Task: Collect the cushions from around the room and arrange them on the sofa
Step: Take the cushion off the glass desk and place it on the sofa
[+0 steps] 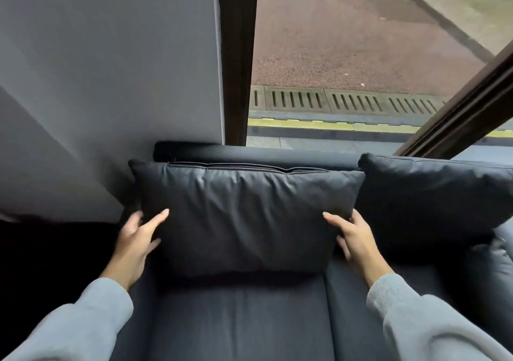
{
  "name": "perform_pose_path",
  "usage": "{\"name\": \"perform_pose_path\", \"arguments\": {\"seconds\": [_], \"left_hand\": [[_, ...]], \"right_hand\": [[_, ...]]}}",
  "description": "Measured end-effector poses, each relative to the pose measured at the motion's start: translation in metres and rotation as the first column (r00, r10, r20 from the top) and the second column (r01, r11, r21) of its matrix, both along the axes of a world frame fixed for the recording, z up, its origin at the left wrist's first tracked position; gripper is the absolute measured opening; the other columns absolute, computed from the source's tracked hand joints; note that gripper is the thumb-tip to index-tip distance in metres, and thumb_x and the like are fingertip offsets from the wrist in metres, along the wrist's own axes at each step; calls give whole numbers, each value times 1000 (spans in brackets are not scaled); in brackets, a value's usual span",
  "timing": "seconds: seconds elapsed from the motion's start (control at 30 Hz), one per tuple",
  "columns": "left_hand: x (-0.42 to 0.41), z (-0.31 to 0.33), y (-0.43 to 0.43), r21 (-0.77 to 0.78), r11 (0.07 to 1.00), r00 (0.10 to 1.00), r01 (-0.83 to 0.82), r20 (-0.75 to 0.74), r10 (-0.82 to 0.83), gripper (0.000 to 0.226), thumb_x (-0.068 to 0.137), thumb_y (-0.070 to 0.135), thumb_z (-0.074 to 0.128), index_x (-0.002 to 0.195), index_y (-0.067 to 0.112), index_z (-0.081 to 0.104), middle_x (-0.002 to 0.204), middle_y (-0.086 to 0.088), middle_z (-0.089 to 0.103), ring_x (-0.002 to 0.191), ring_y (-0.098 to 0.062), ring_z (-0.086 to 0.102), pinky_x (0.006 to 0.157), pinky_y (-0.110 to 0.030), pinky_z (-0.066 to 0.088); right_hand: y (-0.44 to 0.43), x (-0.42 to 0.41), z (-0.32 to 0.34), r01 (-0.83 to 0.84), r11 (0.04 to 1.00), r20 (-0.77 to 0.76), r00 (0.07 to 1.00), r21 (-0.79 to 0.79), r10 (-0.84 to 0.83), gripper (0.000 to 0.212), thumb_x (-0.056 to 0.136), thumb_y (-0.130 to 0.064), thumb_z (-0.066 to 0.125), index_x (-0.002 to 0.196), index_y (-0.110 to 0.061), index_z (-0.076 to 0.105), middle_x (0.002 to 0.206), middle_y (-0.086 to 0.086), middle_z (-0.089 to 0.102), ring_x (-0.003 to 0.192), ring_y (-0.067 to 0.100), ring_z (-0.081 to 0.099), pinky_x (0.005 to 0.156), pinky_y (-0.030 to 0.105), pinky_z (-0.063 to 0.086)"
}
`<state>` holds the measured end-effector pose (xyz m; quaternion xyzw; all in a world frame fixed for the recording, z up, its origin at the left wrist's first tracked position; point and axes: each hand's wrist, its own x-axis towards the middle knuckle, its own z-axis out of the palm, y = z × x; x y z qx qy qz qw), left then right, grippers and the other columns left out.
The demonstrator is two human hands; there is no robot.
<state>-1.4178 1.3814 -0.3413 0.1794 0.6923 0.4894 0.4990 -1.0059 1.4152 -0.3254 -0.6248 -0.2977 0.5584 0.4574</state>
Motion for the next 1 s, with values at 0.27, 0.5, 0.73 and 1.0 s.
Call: {"name": "perform_pose_path", "arguments": {"seconds": [0.27,0.5,0.73,1.0], "left_hand": [[-7,-26,39,91,989,993,-115,-21,118,47,89,39,75,132,26,61,133,12,65,112,-5,64,97,-42,51],[3,-51,63,14,1000,988,-14,-155,16,70,91,45,71,152,26,43,148,4,53,132,-20,54,113,-48,43],[1,-46,63,-159,978,902,134,-388,-186,79,95,63,53,160,23,31,159,-8,44,145,-32,40,114,-38,32],[16,0,17,-366,886,727,285,-520,-448,90,95,70,40,164,19,11,171,-8,16,156,-30,14,124,-46,14]], "right_hand": [[39,-18,-14,85,987,79,992,134,-97,22,91,-16,80,110,-22,70,111,-1,78,110,18,72,92,33,56],[45,-10,-52,123,992,225,967,-2,-119,52,93,-33,77,140,-22,58,138,4,68,124,21,63,108,42,49],[61,-18,-47,82,957,489,870,-279,68,104,89,-77,53,165,-12,24,162,11,44,146,36,45,115,42,38],[23,-49,-6,-216,831,607,593,-513,529,101,96,-78,31,154,4,40,157,22,47,144,38,44,116,42,33]]}}
